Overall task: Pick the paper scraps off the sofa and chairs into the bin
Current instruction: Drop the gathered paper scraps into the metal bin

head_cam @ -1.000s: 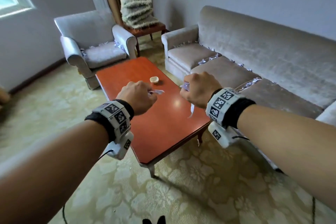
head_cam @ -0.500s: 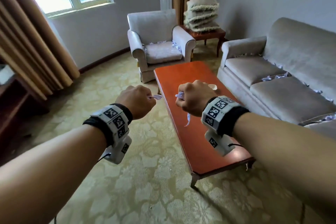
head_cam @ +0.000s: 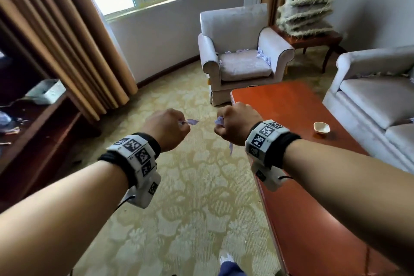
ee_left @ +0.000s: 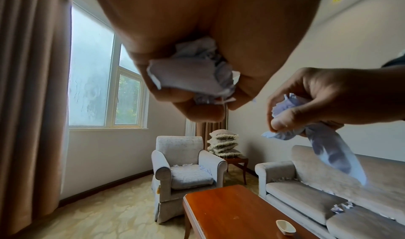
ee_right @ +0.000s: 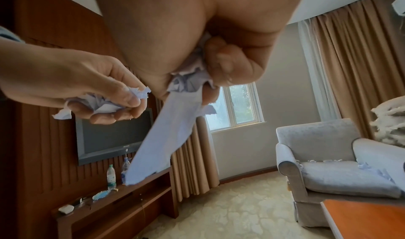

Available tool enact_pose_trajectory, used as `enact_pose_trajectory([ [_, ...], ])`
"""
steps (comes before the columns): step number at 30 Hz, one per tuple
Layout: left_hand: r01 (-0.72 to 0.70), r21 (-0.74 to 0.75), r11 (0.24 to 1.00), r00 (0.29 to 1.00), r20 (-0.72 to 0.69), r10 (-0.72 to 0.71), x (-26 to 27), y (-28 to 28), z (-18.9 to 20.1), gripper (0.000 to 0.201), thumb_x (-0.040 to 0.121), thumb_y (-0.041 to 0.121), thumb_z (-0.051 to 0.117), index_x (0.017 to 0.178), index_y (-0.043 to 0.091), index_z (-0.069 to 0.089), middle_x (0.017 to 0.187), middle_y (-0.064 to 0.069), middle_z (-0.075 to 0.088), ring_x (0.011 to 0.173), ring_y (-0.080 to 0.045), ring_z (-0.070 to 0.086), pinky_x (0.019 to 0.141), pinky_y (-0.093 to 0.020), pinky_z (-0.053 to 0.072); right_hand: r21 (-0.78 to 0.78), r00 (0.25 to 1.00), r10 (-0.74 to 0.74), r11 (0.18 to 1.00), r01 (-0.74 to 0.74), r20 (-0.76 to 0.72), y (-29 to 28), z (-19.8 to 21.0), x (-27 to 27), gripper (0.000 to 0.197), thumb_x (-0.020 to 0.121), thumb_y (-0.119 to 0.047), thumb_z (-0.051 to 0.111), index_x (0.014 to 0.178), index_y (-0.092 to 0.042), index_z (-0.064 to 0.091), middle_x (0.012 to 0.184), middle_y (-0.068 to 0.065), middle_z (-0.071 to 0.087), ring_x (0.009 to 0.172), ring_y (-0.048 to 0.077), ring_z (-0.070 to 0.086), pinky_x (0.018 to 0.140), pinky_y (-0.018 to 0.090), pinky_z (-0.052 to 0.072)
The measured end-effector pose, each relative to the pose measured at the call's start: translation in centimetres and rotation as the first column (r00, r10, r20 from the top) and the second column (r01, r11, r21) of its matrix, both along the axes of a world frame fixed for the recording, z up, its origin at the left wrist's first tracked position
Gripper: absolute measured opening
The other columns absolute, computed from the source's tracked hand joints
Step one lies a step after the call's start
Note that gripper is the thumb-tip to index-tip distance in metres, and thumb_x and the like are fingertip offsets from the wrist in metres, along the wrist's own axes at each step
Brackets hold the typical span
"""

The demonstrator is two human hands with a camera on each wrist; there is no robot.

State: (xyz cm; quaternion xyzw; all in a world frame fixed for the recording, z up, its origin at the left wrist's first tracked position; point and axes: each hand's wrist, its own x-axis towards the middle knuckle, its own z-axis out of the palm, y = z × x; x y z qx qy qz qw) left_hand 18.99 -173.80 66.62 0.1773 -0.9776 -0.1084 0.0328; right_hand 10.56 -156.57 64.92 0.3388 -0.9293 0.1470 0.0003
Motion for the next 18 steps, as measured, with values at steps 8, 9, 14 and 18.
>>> enact_pose_trajectory([
  [8, -0.037, 0.01, 0.999, 0.999, -0.032, 0.037, -13.4, -5.7, 2.6, 0.02, 0.092, 0.034, 0.05, 0.086, 0.027, 0.067, 0.073, 0.003, 0.056, 0.064, -0.008, 0.048, 0.063, -0.027, 0.04, 0.007, 0.997, 0.005, 1.0, -0.005, 0.075, -5.8, 0.9, -13.0, 0.015, 0.084, -0.036, 0.054, 0.075, -0.024, 0.05, 0.076, 0.004, 0.051, 0.07, 0.029, 0.049, 0.065, 0.029, 0.039],
  [9, -0.022, 0.006, 1.0, 0.999, -0.035, 0.022, -15.0, -6.1, 2.5, 0.02, 0.092, 0.034, 0.05, 0.086, 0.026, 0.068, 0.072, 0.005, 0.055, 0.063, -0.008, 0.049, 0.062, -0.026, 0.04, 0.021, 0.997, -0.001, 1.0, 0.0, 0.073, -6.3, 0.9, -14.4, 0.014, 0.085, -0.036, 0.054, 0.077, -0.025, 0.051, 0.078, 0.006, 0.052, 0.071, 0.03, 0.049, 0.066, 0.029, 0.038],
  [14, 0.071, 0.027, 0.997, 0.997, -0.023, -0.07, -23.4, -8.8, 1.2, 0.02, 0.094, 0.031, 0.05, 0.087, 0.024, 0.068, 0.073, 0.007, 0.055, 0.063, -0.006, 0.048, 0.05, -0.021, 0.034, 0.074, 0.994, -0.072, 0.995, 0.066, 0.077, -8.7, 0.2, -21.5, 0.023, 0.086, -0.036, 0.054, 0.095, -0.018, 0.064, 0.082, 0.008, 0.047, 0.074, 0.03, 0.046, 0.068, 0.029, 0.037],
  [18, 0.156, 0.04, 0.987, 0.988, -0.017, -0.156, -30.9, -11.8, -0.2, 0.02, 0.095, 0.028, 0.049, 0.083, 0.025, 0.064, 0.074, 0.007, 0.057, 0.064, -0.007, 0.05, 0.051, -0.022, 0.033, 0.107, 0.987, -0.132, 0.987, 0.122, 0.091, -11.4, -1.1, -27.6, 0.024, 0.086, -0.038, 0.053, 0.095, -0.019, 0.063, 0.084, 0.013, 0.055, 0.083, 0.036, 0.059, 0.07, 0.031, 0.042],
])
